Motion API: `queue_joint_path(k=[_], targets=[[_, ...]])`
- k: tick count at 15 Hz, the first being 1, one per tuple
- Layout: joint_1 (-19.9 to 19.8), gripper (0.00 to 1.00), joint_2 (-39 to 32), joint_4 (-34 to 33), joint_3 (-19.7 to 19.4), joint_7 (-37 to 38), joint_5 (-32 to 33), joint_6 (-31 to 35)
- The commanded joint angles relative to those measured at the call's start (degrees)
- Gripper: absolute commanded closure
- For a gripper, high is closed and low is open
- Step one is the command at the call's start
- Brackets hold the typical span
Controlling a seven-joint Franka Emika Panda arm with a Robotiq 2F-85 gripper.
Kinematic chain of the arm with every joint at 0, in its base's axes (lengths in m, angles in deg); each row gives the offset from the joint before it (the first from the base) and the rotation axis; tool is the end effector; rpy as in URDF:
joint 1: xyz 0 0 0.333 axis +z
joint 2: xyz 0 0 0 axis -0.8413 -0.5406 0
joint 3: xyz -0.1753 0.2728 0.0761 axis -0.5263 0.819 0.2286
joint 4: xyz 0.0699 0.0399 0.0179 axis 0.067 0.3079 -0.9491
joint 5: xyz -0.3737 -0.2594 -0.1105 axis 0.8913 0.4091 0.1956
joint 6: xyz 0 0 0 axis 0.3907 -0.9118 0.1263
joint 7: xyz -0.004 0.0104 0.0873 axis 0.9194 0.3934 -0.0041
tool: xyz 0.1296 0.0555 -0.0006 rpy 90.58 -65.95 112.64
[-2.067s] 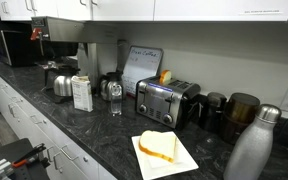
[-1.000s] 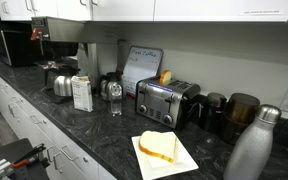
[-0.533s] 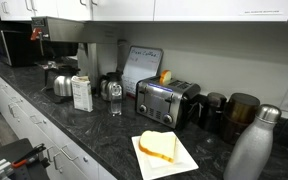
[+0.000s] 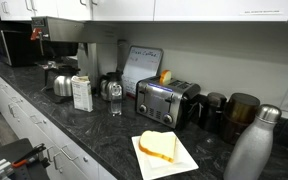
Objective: Open one of the overhead cabinets
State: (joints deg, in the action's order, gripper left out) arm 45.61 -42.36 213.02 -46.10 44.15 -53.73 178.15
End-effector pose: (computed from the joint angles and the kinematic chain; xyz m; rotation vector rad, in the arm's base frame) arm 0.4845 0.2542 0.6911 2.5382 0.2399 1.8257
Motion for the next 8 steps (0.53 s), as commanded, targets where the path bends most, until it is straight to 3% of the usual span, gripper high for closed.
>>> queue_joint_path(k=[1, 2, 8], targets=[[-1.9, 0.11, -1.3, -0.8, 1.1, -0.3, -0.3, 1.5], [-2.1, 0.26, -1.2, -0.8, 1.2, 0.0, -0.3, 1.6], [-2.6, 0.68, -1.3, -0.6, 1.1, 0.3, -0.8, 2.5]])
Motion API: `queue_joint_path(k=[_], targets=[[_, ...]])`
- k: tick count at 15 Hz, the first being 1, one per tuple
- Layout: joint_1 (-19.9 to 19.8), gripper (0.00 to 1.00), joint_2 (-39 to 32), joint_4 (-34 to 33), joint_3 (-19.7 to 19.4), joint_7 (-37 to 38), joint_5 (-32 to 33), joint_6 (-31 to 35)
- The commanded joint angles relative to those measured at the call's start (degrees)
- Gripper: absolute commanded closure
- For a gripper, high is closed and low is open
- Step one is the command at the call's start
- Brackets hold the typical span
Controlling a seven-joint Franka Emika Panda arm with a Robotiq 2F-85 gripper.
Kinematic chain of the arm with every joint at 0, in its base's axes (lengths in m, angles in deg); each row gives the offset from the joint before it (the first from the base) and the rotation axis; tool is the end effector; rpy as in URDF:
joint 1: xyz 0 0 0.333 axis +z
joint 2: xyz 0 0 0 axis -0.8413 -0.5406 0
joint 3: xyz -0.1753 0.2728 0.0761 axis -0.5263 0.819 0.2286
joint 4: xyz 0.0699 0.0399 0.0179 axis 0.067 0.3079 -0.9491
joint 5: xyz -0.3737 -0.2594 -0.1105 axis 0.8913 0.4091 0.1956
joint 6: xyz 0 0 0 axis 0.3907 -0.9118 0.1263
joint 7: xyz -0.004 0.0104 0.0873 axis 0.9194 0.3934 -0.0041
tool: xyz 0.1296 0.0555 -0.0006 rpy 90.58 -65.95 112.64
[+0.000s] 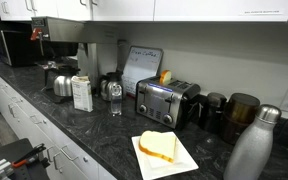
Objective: Open one of the overhead cabinets
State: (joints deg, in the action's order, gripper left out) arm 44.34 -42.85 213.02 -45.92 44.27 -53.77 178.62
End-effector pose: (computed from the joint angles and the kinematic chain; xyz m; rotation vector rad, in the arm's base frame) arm 0.4921 0.2452 0.6880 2.5378 0.2148 1.8201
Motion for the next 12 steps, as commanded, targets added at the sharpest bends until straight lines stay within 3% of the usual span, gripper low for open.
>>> queue_joint_path(k=[1, 4, 12], targets=[[-1.2, 0.76, -0.8, -0.5, 0.9, 0.3, -1.0, 2.2], [-0.9, 0.98, -0.9, -0.4, 0.9, 0.5, -1.7, 2.5], [0.2, 0.97, -0.3, 0.2, 1.0, 0.9, -4.1, 2.7]])
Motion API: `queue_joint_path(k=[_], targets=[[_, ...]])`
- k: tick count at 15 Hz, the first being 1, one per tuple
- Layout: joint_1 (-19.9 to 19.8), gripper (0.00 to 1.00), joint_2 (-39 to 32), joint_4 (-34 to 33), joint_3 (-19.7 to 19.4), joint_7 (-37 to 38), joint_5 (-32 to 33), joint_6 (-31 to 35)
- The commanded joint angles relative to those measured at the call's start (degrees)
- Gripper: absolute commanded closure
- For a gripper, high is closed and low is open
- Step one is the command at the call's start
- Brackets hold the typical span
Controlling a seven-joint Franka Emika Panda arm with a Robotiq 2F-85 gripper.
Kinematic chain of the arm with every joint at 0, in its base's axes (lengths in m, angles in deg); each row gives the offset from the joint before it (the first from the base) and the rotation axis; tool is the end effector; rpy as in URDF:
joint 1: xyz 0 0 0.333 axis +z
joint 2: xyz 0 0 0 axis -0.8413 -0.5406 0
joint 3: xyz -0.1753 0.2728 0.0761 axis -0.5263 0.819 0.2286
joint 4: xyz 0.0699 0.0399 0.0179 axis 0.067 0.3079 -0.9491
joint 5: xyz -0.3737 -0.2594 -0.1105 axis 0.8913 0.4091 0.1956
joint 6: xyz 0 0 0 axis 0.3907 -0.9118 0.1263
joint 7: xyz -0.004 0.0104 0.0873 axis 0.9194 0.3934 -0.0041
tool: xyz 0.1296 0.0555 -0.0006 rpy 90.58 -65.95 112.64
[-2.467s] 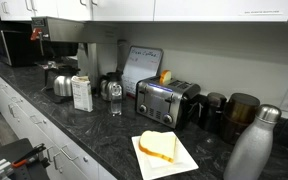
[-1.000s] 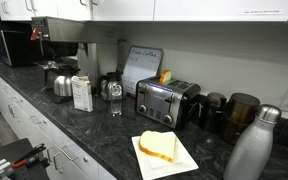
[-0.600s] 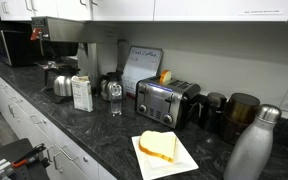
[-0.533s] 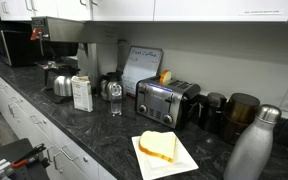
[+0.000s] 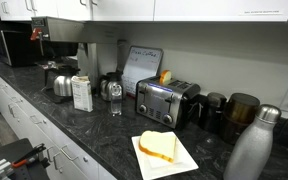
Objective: Open one of the overhead cabinets
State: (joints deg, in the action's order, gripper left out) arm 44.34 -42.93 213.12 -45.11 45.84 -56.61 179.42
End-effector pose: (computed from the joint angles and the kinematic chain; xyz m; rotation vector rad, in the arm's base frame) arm 0.4904 0.2519 0.6870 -2.5131 -0.1527 -1.7995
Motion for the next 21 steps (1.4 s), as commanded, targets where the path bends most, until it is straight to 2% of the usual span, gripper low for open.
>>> queue_joint_path(k=[1, 21], targets=[[0.7, 0.97, 0.1, 0.5, 0.0, -0.8, -1.4, 1.7], [8.6, 0.97, 10.6, 9.3, -5.6, -4.9, -6.2, -0.5]])
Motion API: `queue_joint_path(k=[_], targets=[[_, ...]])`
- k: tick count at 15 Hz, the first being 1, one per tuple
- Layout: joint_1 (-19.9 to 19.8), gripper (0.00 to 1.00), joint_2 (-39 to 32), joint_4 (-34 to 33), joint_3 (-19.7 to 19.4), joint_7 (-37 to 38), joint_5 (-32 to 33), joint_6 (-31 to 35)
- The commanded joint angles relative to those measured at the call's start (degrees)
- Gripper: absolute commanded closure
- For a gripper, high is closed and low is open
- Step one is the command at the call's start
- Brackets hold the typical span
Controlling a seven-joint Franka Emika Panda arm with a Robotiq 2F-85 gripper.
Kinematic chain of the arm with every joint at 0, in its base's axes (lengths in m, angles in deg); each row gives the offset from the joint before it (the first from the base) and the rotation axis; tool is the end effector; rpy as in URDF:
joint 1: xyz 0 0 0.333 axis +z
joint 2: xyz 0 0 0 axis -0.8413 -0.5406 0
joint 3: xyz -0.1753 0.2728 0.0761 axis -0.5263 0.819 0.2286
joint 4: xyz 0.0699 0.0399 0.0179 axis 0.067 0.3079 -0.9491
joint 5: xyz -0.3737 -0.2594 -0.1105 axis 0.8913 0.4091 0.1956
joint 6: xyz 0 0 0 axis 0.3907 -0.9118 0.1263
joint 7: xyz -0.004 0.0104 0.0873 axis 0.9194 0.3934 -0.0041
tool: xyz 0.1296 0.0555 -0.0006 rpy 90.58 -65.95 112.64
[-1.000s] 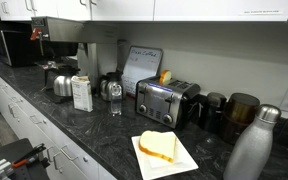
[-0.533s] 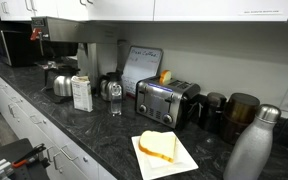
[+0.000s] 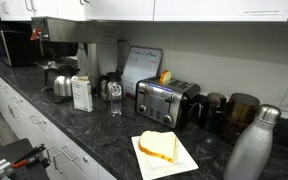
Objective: Open one of the overhead cabinets
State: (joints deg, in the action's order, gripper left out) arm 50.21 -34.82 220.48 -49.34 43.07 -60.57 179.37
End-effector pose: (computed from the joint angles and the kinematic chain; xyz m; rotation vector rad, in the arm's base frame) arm 0.4412 0.2398 0.6849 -2.4841 -0.1564 -1.8152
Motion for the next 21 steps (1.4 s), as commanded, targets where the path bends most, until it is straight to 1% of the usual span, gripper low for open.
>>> queue_joint_path(k=[1, 5, 9, 14, 21], targets=[[3.0, 0.97, 3.3, 2.4, -1.5, -2.1, -2.4, -0.8], [3.8, 0.97, 6.8, 4.1, -2.0, -2.4, -3.1, -3.1], [4.2, 0.97, 11.1, 5.3, -2.3, -2.5, -3.4, -7.6], [3.6, 0.97, 16.7, 6.0, -2.5, -2.2, -2.8, -15.5], [2.5, 0.97, 20.8, 5.2, -2.5, 0.3, -3.0, -25.8]])
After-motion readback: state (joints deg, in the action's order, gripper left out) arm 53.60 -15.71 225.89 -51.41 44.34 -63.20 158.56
